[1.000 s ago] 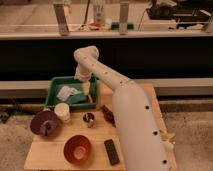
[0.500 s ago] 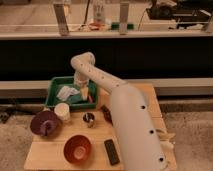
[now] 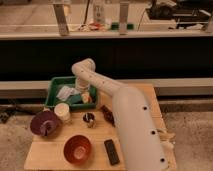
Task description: Wipe red bowl with sponge
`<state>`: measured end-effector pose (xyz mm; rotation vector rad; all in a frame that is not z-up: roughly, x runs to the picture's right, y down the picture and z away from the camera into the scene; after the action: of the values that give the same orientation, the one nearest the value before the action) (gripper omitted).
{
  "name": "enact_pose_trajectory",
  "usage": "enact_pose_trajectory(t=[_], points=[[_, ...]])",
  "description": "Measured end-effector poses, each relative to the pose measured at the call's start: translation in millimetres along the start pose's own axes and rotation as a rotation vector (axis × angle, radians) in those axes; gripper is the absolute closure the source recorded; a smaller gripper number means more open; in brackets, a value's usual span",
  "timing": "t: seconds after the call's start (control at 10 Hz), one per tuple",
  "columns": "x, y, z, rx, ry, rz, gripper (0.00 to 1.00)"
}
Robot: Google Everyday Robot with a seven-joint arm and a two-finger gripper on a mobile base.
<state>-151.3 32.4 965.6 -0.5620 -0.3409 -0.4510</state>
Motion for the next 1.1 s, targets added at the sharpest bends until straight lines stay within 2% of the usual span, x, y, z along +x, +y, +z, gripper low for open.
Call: enact_pose_trajectory(t=[0.2, 0.6, 0.9, 1.1], points=[[6.7, 3.4, 9.0, -0.006, -0.011, 0.012, 0.22], [10.3, 3.9, 19.5, -0.043, -0.047, 0.020, 0.59], [14.3, 5.7, 20.2, -0.050, -0.064, 0.025, 0.87], [15.3, 6.3, 16.6, -0.036, -0.059, 0.017, 0.88]])
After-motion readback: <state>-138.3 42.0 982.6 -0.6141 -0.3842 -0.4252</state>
